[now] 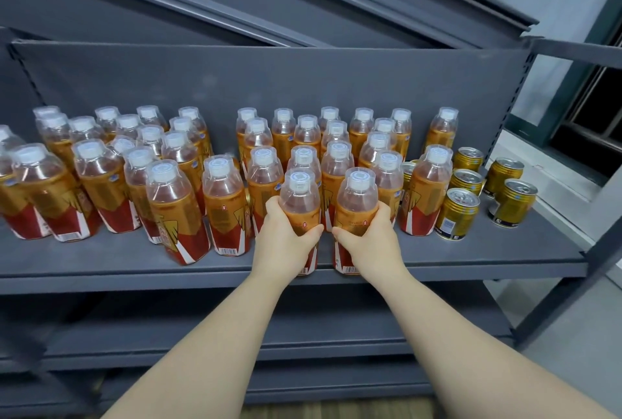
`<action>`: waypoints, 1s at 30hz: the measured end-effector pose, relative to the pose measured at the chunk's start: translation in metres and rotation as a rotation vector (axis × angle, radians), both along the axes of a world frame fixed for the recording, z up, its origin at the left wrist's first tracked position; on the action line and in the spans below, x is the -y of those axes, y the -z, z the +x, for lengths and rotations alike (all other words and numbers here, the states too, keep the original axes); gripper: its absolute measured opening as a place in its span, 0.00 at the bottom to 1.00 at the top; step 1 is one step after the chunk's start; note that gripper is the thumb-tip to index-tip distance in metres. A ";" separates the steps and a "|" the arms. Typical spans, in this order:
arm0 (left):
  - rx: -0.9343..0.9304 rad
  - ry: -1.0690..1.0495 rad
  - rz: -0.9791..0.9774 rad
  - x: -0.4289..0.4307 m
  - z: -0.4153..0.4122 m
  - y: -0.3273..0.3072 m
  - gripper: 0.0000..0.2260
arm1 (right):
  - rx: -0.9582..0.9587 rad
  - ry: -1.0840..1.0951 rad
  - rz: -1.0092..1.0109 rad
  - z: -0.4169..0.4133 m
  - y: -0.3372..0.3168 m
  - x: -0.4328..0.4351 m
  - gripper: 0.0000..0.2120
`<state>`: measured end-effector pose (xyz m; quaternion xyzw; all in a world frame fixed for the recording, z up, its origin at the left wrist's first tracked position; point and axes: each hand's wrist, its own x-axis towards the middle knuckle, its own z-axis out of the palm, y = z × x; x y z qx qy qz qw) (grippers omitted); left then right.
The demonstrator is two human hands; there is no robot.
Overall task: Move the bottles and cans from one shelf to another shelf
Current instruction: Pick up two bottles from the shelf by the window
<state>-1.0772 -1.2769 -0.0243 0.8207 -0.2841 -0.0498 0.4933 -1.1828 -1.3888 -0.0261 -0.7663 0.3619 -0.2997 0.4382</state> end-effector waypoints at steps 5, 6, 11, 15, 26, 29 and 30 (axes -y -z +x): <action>-0.003 0.001 -0.016 -0.007 -0.007 -0.005 0.34 | 0.016 -0.022 -0.010 -0.007 -0.004 -0.007 0.37; -0.004 0.002 -0.023 -0.010 -0.009 -0.006 0.34 | 0.020 -0.028 -0.012 -0.008 -0.006 -0.009 0.37; 0.027 -0.021 -0.043 -0.026 -0.017 -0.012 0.34 | 0.031 -0.066 -0.012 -0.013 -0.011 -0.021 0.36; 0.040 -0.060 -0.056 -0.045 -0.019 -0.015 0.34 | 0.037 -0.093 -0.005 -0.013 -0.012 -0.032 0.36; 0.044 -0.240 -0.044 -0.115 -0.016 -0.021 0.33 | 0.064 -0.312 0.012 0.012 -0.014 -0.084 0.34; 0.033 -0.335 -0.039 -0.148 -0.012 -0.021 0.33 | 0.073 -0.414 0.030 0.030 -0.014 -0.111 0.35; 0.032 -0.372 -0.039 -0.160 -0.011 -0.022 0.33 | 0.072 -0.452 0.034 0.037 -0.013 -0.121 0.35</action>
